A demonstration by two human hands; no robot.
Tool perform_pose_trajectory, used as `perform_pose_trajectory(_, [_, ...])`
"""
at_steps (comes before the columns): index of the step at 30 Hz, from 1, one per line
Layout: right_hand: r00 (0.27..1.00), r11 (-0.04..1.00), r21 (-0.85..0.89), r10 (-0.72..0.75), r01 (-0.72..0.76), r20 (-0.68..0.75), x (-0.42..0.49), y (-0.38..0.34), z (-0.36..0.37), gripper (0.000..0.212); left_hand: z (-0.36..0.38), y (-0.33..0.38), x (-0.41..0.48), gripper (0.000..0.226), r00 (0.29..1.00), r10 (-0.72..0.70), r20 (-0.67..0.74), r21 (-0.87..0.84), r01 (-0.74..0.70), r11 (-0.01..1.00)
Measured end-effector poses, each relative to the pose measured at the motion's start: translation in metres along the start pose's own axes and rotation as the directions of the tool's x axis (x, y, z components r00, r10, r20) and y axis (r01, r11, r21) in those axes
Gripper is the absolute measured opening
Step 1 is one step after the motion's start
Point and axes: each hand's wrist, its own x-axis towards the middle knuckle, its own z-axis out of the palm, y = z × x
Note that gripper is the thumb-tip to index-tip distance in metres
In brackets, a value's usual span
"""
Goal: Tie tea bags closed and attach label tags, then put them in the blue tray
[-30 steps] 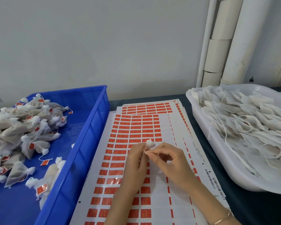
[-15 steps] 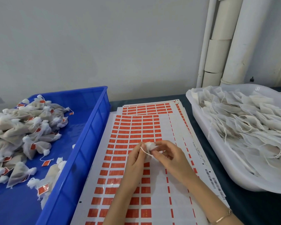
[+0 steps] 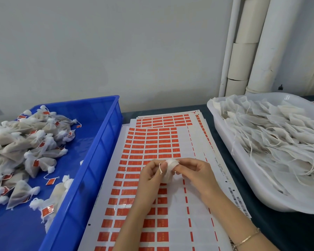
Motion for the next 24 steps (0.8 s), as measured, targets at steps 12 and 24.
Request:
perform_pose_trajectory(12, [0.991, 0.988, -0.097, -0.127, 0.123, -0.043, 0.002, 0.006, -0.001, 0.015, 0.001, 0.002, 0.001, 0.016, 0.992, -0.053, -0.117, -0.036, 0.049, 0.998])
perform_pose_trajectory(24, [0.909, 0.800, -0.464, -0.416, 0.381, 0.028, -0.006, 0.011, 0.005, 0.015, 0.001, 0.002, 0.001, 0.021, 0.990, -0.028, -0.137, -0.007, 0.027, 1.000])
